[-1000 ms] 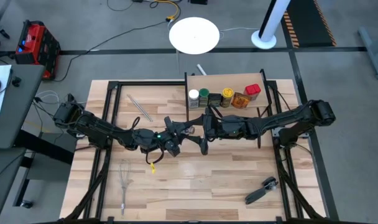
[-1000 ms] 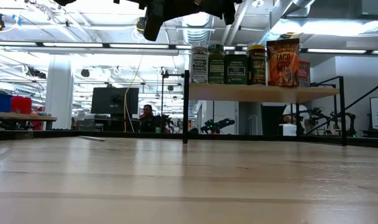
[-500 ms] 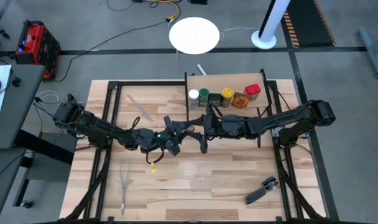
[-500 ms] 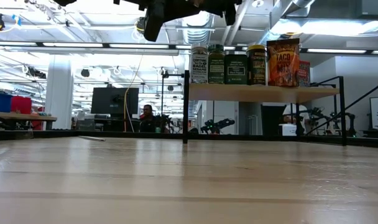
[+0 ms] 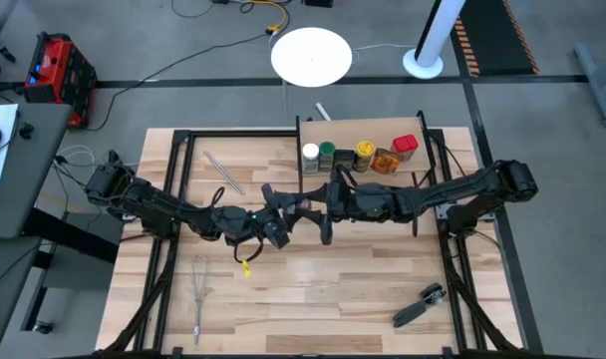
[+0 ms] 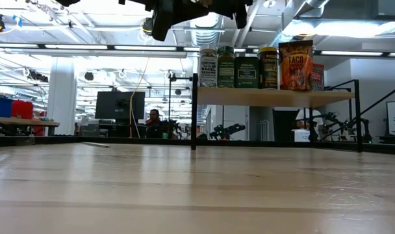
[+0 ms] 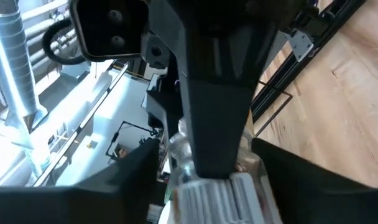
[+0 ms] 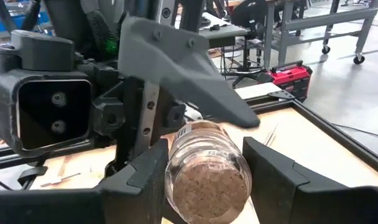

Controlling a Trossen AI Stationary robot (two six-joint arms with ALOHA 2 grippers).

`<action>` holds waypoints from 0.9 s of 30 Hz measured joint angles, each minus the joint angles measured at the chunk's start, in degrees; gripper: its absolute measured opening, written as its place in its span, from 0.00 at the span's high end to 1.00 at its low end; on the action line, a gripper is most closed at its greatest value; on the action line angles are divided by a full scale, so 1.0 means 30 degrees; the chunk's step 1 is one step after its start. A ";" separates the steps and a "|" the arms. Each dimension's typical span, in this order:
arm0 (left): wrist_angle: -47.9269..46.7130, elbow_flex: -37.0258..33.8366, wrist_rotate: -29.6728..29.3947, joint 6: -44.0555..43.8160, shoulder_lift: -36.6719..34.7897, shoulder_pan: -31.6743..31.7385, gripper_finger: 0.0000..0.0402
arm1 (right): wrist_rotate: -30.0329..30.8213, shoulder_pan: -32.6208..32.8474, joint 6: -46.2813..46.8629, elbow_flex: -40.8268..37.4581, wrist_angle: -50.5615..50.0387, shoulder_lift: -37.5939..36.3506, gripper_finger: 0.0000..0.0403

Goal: Shelf spices
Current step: Put the transparent seasoning bottle on the shelf

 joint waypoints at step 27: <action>0.0018 0.0007 -0.4429 -0.1161 -0.0002 -0.0562 0.24 | 0.0007 -0.1157 0.2588 1.2127 -2.5183 -0.0532 0.55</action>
